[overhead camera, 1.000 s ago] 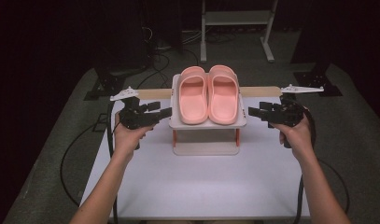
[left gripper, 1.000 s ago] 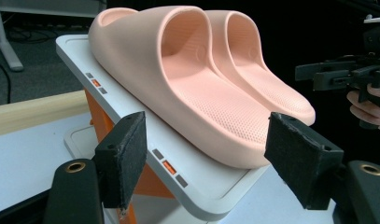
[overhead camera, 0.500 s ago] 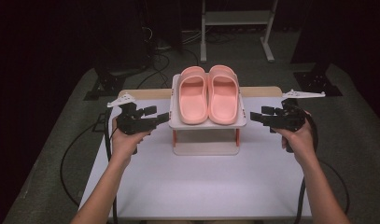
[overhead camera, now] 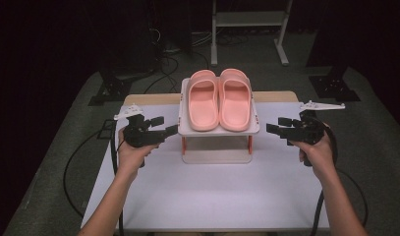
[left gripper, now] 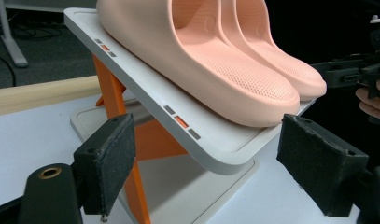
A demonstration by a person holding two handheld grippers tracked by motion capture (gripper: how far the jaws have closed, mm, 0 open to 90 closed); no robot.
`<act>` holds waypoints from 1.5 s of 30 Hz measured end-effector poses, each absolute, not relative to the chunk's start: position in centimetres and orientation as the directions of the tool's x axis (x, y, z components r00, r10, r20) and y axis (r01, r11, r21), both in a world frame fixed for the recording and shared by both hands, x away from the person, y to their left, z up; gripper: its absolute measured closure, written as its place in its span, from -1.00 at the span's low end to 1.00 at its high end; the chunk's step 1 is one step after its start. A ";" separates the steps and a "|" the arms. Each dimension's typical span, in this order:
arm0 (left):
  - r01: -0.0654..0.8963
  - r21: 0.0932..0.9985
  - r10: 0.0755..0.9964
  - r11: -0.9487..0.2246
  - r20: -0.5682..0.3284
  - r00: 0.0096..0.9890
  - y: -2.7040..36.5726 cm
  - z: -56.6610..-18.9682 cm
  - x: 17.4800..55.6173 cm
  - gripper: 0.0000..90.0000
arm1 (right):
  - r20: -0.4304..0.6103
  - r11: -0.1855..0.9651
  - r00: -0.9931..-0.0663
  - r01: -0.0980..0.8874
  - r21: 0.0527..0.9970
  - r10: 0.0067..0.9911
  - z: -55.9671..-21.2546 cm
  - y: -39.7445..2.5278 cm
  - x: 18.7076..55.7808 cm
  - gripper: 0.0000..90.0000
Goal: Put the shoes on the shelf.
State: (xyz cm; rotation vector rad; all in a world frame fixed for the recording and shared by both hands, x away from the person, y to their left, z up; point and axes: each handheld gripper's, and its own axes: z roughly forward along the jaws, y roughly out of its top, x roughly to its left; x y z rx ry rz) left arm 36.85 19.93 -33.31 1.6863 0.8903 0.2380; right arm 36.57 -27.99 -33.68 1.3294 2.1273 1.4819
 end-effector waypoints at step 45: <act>0.440 0.895 0.653 -0.069 -0.293 0.698 20.6 -37.0 35.4 -0.66 | 0.309 0.068 -0.546 0.562 0.824 0.779 -37.6 -30.9 33.7 -0.33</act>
